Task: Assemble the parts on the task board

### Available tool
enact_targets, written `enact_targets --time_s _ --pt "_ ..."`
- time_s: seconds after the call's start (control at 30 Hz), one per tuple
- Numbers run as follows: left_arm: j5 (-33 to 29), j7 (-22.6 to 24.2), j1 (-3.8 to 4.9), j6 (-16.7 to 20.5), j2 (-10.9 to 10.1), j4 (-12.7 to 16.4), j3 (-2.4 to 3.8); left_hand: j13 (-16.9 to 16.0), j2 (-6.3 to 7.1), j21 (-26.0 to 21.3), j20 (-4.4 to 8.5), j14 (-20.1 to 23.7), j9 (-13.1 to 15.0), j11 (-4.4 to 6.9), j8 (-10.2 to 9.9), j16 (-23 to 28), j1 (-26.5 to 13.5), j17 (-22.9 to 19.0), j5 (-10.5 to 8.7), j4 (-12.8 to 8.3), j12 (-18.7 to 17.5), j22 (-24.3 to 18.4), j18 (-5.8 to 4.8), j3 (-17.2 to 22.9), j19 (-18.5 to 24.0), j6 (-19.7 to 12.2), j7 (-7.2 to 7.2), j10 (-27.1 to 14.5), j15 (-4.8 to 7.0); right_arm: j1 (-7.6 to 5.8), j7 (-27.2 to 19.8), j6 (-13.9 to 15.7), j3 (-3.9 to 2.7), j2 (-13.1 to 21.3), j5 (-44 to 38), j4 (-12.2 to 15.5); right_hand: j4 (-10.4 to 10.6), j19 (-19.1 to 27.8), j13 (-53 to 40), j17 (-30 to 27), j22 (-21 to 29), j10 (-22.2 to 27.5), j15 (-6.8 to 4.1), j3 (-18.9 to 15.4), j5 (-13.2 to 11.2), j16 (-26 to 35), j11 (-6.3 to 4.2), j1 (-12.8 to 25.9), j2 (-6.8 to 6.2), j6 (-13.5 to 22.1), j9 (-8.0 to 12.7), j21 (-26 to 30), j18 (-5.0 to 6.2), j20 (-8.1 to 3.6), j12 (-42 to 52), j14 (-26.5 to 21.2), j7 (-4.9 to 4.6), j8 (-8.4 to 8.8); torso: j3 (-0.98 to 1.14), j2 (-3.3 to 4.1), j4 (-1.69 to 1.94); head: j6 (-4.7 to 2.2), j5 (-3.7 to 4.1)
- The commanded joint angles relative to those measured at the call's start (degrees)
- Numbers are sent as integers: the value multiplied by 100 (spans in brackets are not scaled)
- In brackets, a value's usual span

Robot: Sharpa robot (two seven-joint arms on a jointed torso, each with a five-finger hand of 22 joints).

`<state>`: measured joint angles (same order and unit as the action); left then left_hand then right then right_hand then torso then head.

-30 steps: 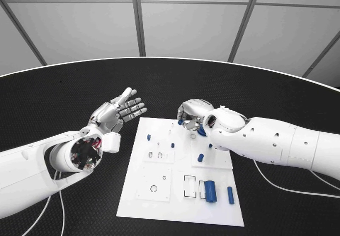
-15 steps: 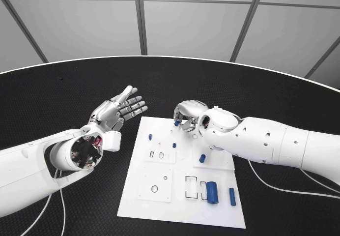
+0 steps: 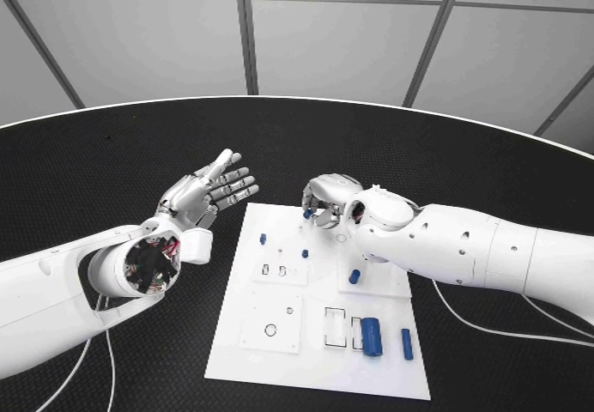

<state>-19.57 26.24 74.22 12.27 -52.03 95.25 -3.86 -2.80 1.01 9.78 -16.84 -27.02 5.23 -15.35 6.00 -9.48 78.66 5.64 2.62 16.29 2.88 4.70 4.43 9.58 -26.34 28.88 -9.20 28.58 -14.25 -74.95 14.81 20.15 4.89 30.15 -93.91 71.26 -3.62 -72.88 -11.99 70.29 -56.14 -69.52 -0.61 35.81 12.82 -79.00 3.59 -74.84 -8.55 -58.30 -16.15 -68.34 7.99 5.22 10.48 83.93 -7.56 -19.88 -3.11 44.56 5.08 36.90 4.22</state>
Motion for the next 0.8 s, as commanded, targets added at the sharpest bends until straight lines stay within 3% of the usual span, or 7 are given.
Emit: enact_targets --time_s 0.03,0.3,0.8 --pt "0 -1 1 0 1 3 0 -5 -62 23 8 45 9 -11 19 26 13 -5 32 1 26 -5 2 24 -10 37 -791 38 -4 -1 -1 -44 0 -11 0 -9 33 -7 -9 11 -7 -13 -41 -11 24 -22 -15 36 5 -15 -81 -37 -103 -25 5 267 3 -25 -1 13 -1 5 -12" --pt "0 -9 6 -7 3 13 0 -5 -62 23 8 45 9 -11 19 26 13 -5 32 1 26 -5 2 24 -10 37 -791 38 -4 -3 59 -172 0 -48 0 -59 35 -3 -10 -1 -2 -12 -41 -17 18 -16 -14 43 -2 -13 -86 -33 -102 -25 5 265 3 -27 -9 21 9 25 -10" --pt "0 -20 18 -11 14 17 0 -4 -63 20 8 61 9 -12 19 33 16 -9 32 0 24 -8 2 27 -4 40 -791 36 -6 -5 78 -102 0 -92 0 -85 65 15 -9 -11 -2 62 -25 -23 -10 -20 7 88 -22 106 -113 -21 -101 -15 -40 260 -14 15 -12 32 7 5 -26"
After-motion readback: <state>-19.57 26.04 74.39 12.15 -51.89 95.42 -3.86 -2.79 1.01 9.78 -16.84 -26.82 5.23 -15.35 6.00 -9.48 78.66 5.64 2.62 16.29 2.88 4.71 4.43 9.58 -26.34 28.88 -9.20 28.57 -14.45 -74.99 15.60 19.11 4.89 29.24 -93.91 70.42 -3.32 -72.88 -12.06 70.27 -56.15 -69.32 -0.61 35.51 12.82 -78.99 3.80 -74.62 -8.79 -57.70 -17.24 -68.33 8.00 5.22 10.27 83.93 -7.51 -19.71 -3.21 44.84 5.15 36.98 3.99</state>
